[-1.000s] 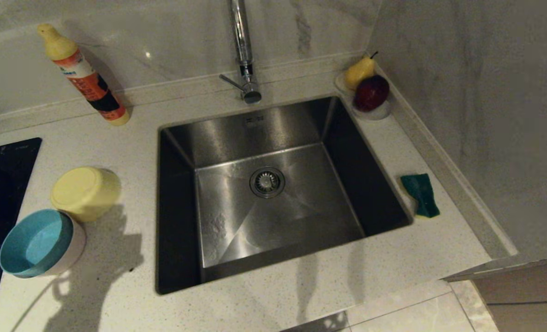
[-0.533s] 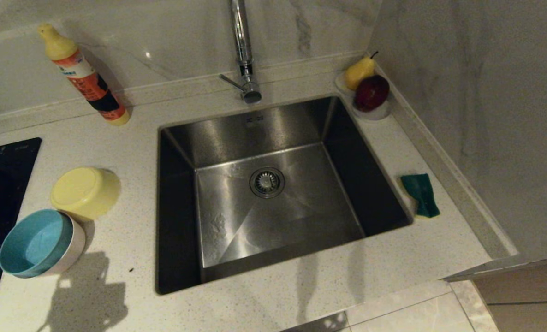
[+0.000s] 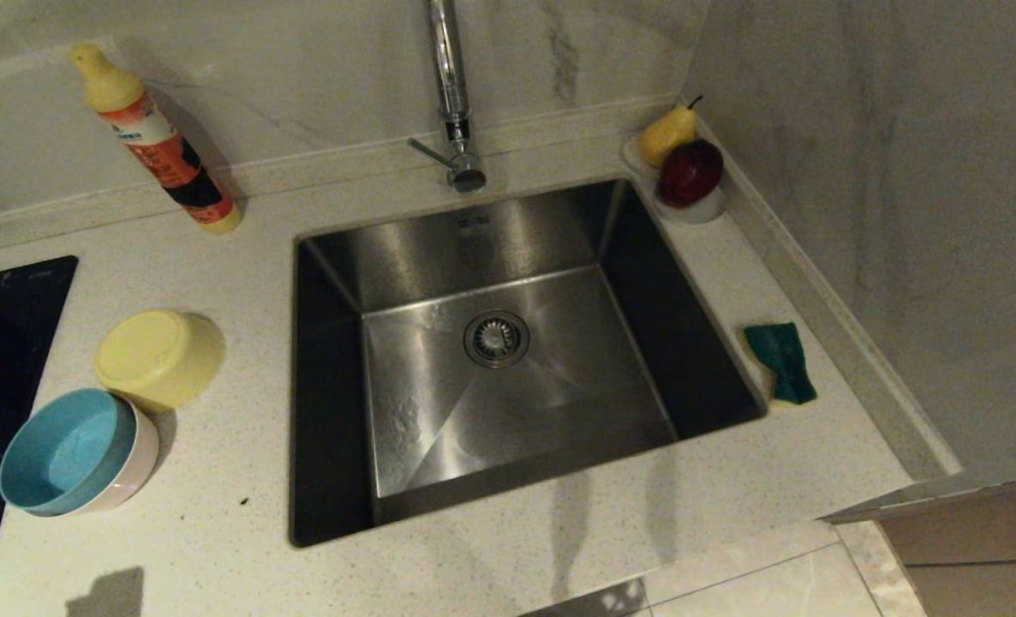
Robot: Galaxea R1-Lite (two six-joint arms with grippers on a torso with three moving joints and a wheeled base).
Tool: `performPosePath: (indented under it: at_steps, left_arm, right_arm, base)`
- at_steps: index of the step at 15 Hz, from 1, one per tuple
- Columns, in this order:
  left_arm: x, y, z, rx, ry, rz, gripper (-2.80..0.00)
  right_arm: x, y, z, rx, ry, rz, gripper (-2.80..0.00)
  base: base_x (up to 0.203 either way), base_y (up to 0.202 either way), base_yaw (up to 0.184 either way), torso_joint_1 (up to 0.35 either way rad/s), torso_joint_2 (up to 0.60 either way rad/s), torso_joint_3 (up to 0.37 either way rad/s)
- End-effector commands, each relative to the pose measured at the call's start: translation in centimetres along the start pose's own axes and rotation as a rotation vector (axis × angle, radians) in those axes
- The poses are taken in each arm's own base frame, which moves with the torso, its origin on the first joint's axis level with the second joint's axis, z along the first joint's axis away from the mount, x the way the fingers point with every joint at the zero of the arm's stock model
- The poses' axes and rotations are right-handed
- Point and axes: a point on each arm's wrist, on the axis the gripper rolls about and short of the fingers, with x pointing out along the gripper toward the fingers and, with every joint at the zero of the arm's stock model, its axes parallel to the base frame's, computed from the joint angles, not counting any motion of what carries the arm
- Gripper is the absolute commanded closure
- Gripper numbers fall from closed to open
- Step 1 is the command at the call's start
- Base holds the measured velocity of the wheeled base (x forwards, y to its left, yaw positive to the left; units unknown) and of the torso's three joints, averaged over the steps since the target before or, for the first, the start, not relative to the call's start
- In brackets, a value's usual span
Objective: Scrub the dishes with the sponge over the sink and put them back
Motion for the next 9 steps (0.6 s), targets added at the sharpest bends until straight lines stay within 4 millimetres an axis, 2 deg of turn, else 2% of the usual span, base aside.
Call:
performPosePath:
  at_steps: [1, 3, 9]
  left_arm:
    - [0.5, 0.0, -1.4, -0.01, -0.037, 0.01, 0.0]
    - [0.9, 0.0, -2.2, 0.001, -0.039, 0.007, 0.0]
    - [1.0, 0.0, -2.6, 0.005, -0.027, 0.003, 0.0]
  right_arm:
    - [0.0, 0.0, 0.0, -0.001, -0.002, 0.001, 0.0]
    - [0.0, 0.0, 0.0, -0.001, -0.002, 0.001, 0.0]
    - [0.0, 0.0, 0.0, -0.001, -0.002, 0.001, 0.0]
  base:
    - [0.0, 0.0, 0.0, 0.0, 0.0, 0.0]
    - [0.0, 0.0, 0.0, 0.0, 0.0, 0.0]
    - [0.0, 0.0, 0.0, 0.0, 0.0, 0.0]
